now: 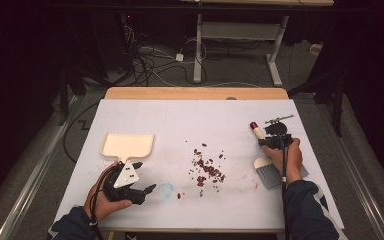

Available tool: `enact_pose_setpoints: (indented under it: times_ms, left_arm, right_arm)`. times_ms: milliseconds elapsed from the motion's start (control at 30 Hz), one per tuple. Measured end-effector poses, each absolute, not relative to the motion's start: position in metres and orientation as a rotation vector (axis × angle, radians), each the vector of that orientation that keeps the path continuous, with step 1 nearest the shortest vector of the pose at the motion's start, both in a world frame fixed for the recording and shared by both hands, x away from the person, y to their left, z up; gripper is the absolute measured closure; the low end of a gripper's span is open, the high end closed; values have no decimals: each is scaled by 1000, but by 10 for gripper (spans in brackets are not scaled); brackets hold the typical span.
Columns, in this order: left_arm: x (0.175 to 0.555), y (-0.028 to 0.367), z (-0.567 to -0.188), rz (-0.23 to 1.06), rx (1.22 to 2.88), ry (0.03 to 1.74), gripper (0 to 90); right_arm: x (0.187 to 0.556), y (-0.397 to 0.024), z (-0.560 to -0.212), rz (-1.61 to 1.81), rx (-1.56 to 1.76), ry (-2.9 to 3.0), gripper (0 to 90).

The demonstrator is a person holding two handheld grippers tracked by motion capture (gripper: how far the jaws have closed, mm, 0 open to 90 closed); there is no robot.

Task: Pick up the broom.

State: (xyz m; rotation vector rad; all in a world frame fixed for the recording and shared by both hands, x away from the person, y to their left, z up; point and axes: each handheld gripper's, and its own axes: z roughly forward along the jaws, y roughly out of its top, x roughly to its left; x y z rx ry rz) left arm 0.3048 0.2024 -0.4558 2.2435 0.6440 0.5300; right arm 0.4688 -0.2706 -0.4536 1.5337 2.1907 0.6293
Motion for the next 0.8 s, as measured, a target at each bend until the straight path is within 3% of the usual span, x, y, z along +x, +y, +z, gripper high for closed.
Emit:
enact_pose_setpoints:
  times_ms: [233, 800]
  left_arm:
    - [304, 204, -456, 531, 2241, 657, 182]
    - [300, 203, -449, 536, 2201, 674, 182]
  right_arm:
    - [450, -276, -442, 806, 1482, 2101, 702]
    - [360, -302, -392, 1309, 1173, 1846, 704]
